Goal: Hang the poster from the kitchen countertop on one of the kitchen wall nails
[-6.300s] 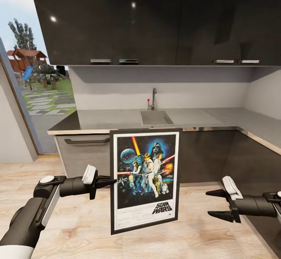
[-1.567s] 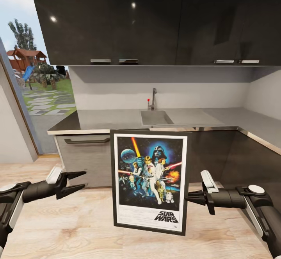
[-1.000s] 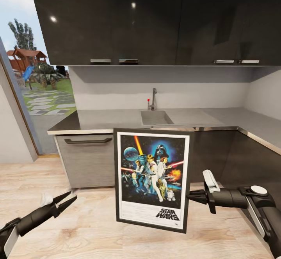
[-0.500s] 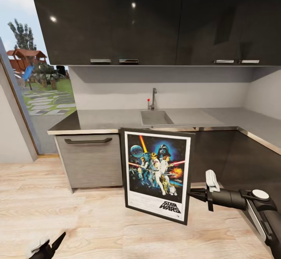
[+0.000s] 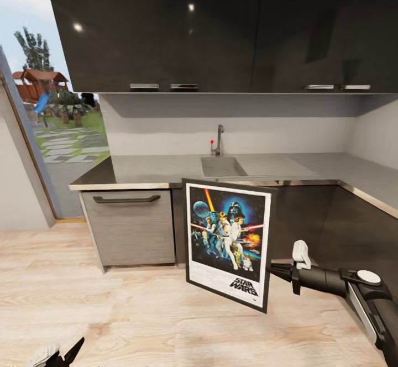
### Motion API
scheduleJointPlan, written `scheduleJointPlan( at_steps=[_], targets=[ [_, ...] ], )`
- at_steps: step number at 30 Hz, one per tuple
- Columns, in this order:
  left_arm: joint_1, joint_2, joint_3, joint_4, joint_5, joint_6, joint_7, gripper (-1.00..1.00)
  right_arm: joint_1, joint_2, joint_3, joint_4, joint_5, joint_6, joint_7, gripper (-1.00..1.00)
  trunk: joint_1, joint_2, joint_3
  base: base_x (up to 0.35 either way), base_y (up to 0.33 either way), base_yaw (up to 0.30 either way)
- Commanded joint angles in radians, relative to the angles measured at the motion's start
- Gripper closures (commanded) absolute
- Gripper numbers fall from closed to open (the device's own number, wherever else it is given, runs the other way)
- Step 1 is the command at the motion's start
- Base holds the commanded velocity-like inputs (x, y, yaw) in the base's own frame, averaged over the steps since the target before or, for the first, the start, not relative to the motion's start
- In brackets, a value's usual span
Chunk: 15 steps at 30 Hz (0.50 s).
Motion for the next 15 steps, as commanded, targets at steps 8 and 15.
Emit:
scheduleJointPlan(
  at_steps=[8, 15],
  targets=[
    [0.017, 0.003, -0.010, 0.002, 0.144, -0.002, -0.003, -1.00, -0.001, 0.000, -0.004, -0.001, -0.019, 0.014, 0.003, 1.00, 0.000, -0.001, -0.001, 0.000, 0.000, 0.243],
    [0.020, -0.005, -0.011, 0.002, 0.160, -0.002, -0.003, -1.00, -0.001, 0.000, -0.005, -0.002, -0.027, 0.014, 0.003, 1.00, 0.000, -0.001, -0.001, 0.000, 0.000, 0.282]
  ],
)
